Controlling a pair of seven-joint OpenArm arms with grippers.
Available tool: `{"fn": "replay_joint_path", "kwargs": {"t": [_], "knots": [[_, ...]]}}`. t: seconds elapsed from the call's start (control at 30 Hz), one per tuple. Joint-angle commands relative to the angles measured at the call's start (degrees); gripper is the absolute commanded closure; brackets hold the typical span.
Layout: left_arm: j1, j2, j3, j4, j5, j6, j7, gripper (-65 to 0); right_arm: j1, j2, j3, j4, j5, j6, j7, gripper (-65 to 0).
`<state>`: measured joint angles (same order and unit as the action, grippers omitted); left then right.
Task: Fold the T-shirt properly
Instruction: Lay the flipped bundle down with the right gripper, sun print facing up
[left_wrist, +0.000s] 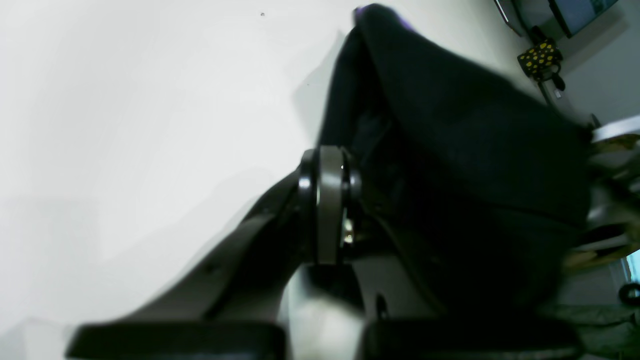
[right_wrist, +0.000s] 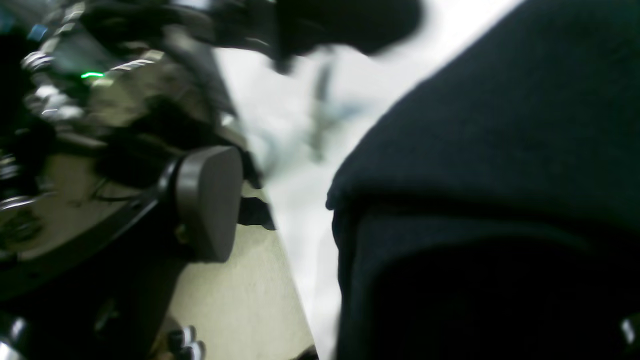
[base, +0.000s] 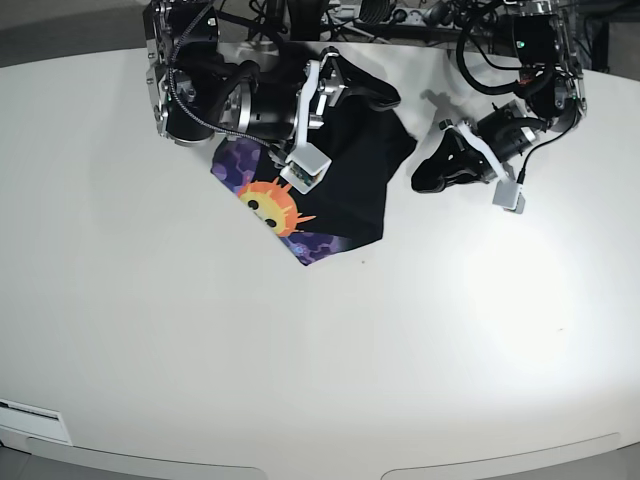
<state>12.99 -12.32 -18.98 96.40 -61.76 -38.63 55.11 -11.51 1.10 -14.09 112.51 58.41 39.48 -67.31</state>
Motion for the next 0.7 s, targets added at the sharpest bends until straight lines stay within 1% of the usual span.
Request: {"fn": "replay_joint_path", "kwargs": {"t": [0.0, 0.13, 0.27, 0.37, 0.43, 0.5, 0.53, 0.6, 0.67], "knots": [[-0.5, -0.4, -0.2, 1.0, -1.8, -0.4, -1.1, -3.0, 2.1, -0.2, -0.8, 2.0, 2.6, 0.5, 1.9, -52.3], [-0.5, -0.4, -0.2, 1.0, -2.1, -0.4, -0.9, -3.0, 7.8, -0.2, -1.9, 3.2, 3.1, 0.5, 1.9, -52.3], [-0.5, -2.4, -0.2, 1.0, -5.7, -0.5, -0.8, -3.0, 12.5, -0.2, -1.9, 3.2, 3.1, 0.5, 2.3, -52.3], [-0.8, -4.0, -0.2, 1.0, -6.5, -1.4, -0.8, -3.0, 13.4, -0.2, -1.9, 3.2, 1.3, 0.5, 2.3, -52.3], [-1.2, -5.0, -0.3, 1.1, -7.1, -1.4, -0.5, -3.0, 13.4, -0.2, -1.9, 3.1, -2.7, 0.5, 4.6, -52.3], [-1.7, -6.5, -1.1, 1.5, -9.6, -1.4, 1.4, -2.5, 13.4, -0.2, -1.9, 3.1, -10.1, 0.5, 9.6, -52.3], [-2.0, -7.6, -2.1, 2.4, -9.7, -1.4, 2.4, -1.3, 13.4, -0.2, -1.9, 3.1, -14.1, 0.5, 12.3, -52.2], [-2.7, -10.4, -5.8, 5.0, -8.2, -1.4, 3.8, 0.0, 13.4, -0.1, -1.9, 3.1, -19.9, 0.5, 16.7, -52.2], [-3.3, -13.0, -10.9, 7.6, -7.3, -1.4, 3.9, 0.0, 13.4, -0.1, -1.9, 3.1, -22.3, 0.1, 18.1, -52.2]]}}
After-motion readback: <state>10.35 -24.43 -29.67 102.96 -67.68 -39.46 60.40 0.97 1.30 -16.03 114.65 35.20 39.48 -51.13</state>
